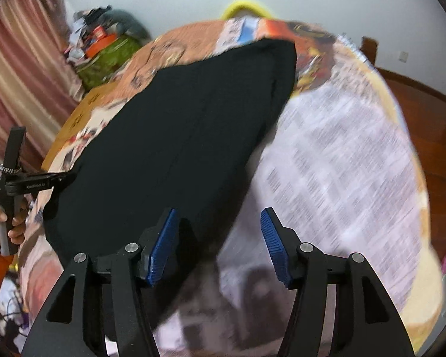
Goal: Fold small clothes
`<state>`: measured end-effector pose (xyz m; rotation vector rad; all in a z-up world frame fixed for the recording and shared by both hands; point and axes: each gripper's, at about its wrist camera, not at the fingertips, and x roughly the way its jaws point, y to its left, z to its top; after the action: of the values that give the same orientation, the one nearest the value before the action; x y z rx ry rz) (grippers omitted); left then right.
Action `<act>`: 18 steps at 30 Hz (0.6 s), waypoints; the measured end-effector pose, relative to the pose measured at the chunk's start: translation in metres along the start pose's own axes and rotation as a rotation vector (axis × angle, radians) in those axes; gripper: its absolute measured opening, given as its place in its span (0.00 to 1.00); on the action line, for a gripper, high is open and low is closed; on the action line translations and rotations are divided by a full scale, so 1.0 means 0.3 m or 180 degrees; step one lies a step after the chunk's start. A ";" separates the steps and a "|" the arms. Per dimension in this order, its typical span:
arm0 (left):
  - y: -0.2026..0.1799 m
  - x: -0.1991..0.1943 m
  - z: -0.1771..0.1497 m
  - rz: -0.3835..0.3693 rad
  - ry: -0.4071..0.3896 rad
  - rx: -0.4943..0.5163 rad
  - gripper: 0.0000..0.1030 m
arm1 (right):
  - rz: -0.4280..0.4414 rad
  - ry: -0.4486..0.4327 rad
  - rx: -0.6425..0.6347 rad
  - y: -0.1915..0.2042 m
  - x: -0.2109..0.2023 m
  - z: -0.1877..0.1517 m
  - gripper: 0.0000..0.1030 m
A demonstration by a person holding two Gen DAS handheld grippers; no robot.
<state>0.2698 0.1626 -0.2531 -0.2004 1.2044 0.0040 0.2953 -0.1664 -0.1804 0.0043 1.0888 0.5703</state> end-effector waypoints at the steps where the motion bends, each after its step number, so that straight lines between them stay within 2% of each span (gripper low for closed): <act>1: -0.004 -0.005 -0.020 -0.0019 -0.0002 0.0001 0.14 | 0.0024 0.0046 -0.0006 0.011 0.007 -0.020 0.53; 7: -0.049 -0.050 -0.106 -0.0196 -0.0014 -0.0041 0.14 | 0.0106 0.0235 0.0006 0.039 0.047 -0.094 0.52; 8: -0.055 -0.058 -0.113 -0.0200 -0.0029 -0.0032 0.14 | 0.0092 0.0217 0.0003 0.040 0.044 -0.095 0.43; 9: -0.057 -0.067 -0.122 -0.0193 -0.0060 -0.0034 0.14 | 0.0094 0.0216 0.0010 0.036 0.041 -0.089 0.22; 11: -0.050 -0.085 -0.133 -0.0199 -0.0115 -0.0061 0.14 | 0.0078 0.0247 0.0014 0.023 0.040 -0.080 0.08; 14: -0.025 -0.107 -0.148 -0.0175 -0.0177 -0.0126 0.14 | -0.0020 0.0271 -0.0130 0.032 0.042 -0.092 0.06; 18: 0.024 -0.132 -0.170 0.0297 -0.0274 -0.0141 0.13 | -0.0126 0.0251 -0.0183 0.030 0.027 -0.120 0.06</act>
<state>0.2075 0.1659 -0.2351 -0.1808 1.1275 0.1198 0.2641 -0.1650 -0.2018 -0.0902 1.1464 0.5699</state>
